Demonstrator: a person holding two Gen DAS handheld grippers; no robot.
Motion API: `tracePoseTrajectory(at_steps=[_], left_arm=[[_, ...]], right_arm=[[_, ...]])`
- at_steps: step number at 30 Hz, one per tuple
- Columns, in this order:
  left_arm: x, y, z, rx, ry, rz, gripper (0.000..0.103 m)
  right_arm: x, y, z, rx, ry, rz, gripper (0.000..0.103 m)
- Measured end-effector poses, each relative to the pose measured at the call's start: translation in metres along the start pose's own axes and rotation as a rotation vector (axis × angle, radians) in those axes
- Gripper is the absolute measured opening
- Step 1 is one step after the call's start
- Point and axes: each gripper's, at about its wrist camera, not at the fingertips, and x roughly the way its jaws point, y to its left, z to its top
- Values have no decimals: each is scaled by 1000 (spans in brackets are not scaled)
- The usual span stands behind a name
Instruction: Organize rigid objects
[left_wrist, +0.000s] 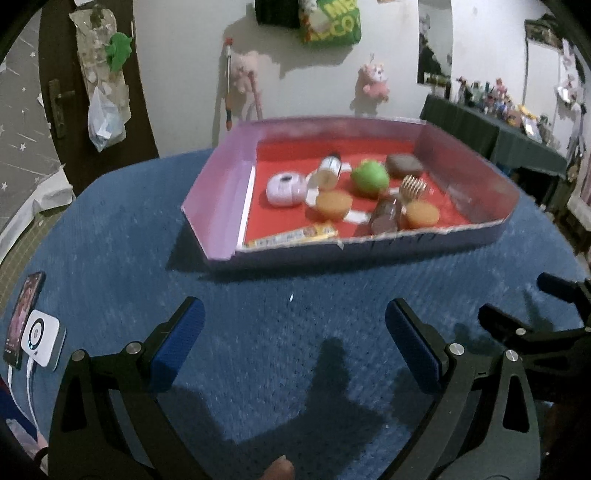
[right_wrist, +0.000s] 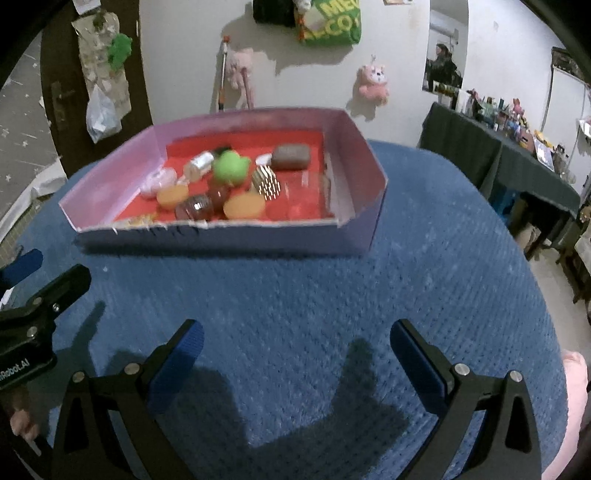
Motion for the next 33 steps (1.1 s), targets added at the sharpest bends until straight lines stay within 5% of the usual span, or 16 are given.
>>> tracePoseTrajectory(at_steps=[10,33], left_arm=[[29,5,-10,-37,148,-2,100],[33,5,-8,-45,159,-2,103]], right_arm=[[18,-10,1,59,91,-25,103],[19,-5,0,50,93,-44,103]])
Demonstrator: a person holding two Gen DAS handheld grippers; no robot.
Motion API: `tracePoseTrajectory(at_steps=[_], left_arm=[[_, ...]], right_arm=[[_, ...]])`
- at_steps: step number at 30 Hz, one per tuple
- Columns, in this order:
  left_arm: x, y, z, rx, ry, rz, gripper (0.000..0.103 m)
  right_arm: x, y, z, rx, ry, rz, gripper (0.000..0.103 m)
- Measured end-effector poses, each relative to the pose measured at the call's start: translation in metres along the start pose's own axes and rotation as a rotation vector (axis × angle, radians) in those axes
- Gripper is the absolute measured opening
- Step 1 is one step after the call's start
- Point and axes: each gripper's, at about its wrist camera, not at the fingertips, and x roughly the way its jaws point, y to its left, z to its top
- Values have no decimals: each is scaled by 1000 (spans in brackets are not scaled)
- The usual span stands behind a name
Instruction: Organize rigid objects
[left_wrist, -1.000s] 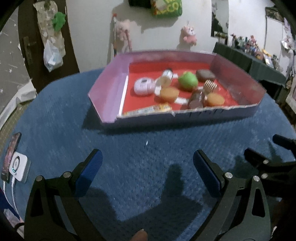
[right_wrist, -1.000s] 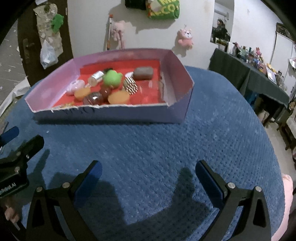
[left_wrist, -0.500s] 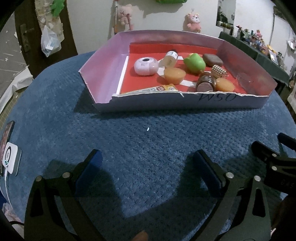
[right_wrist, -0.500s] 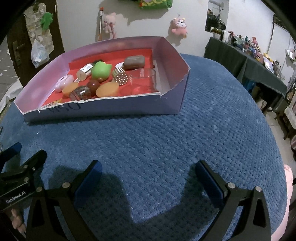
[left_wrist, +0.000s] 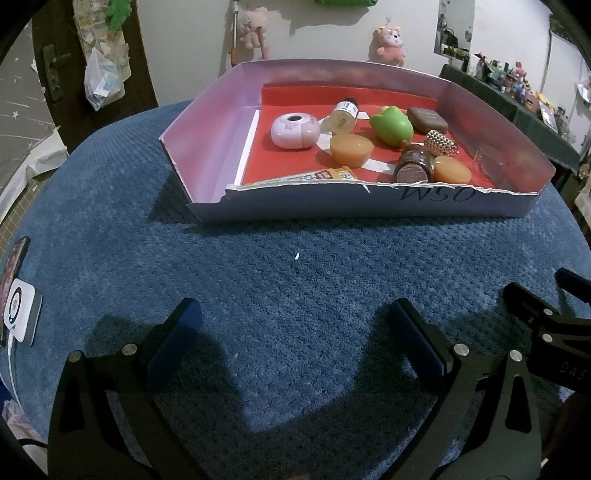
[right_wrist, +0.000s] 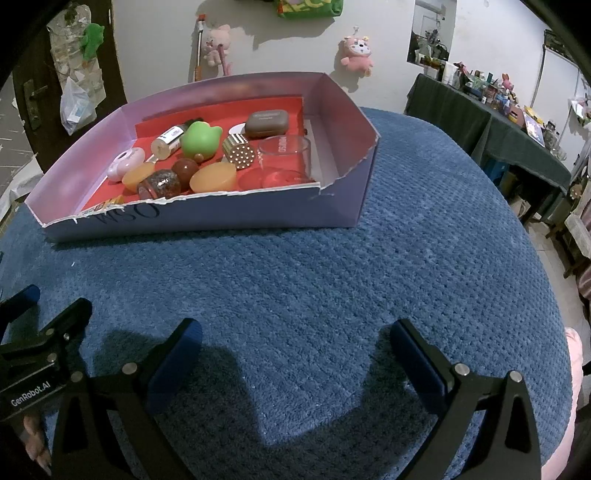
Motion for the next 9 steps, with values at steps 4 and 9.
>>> tracePoseTrajectory(at_steps=[4,9], left_arm=[[0,1,0,-4,0,-4,103],[0,1,0,-5,1,-6,103]], right_arm=[[0,0,0,0,0,0,103],[0,0,0,0,0,0,103]])
